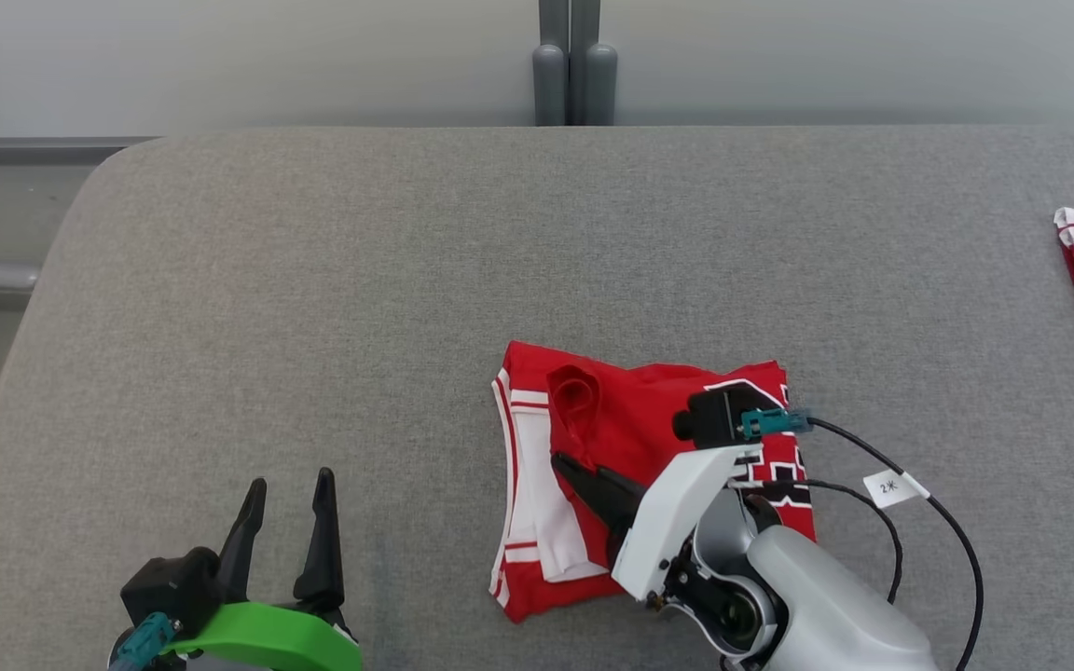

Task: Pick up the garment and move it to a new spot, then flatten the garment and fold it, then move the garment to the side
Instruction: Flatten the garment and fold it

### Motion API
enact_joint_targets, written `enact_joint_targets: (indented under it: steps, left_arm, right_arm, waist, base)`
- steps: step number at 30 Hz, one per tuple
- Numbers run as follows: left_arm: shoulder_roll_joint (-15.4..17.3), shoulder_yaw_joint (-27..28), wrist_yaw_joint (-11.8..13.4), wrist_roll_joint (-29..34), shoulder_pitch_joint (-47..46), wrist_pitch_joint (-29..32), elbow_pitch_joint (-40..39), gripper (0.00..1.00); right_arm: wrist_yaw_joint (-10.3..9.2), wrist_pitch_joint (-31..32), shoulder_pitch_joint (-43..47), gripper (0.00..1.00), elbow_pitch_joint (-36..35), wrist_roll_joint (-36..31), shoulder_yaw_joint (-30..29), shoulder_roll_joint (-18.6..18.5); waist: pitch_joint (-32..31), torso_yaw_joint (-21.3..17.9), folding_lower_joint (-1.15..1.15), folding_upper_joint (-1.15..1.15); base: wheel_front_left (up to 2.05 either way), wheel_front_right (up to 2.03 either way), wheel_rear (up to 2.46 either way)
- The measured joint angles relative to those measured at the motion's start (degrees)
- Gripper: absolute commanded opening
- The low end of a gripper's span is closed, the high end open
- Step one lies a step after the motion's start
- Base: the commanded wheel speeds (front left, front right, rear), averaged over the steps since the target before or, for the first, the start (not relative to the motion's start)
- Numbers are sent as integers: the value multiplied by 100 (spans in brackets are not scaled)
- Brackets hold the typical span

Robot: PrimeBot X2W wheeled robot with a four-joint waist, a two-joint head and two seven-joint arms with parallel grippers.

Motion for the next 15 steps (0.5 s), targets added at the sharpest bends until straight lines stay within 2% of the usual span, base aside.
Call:
enact_joint_targets:
  steps: [2,3,4,11,15]
  left_arm:
    - [-12,-13,0,0,-6,-1,20,100]
    - [-23,-19,0,0,-11,-2,25,100]
    - [-34,-27,-1,1,-23,-2,35,100]
    - [-88,-101,-43,16,-87,-27,90,100]
    - [-99,-118,-47,19,-108,-38,112,100]
  right_arm:
    - [0,-82,-65,49,144,307,130,0]
    - [0,-121,-105,95,210,405,197,1]
    - [0,-198,-161,100,278,512,281,0]
    - [0,-699,-538,100,387,1337,776,7]
    - [0,-1190,-789,100,485,1354,779,14]
  waist:
    - [11,37,0,0]
    - [16,51,0,0]
    - [24,64,0,0]
    - [63,90,0,0]
    - [75,55,0,0]
  base:
    - [0,0,0]
    - [0,0,0]
    - [0,0,0]
    - [0,0,0]
    - [0,0,0]
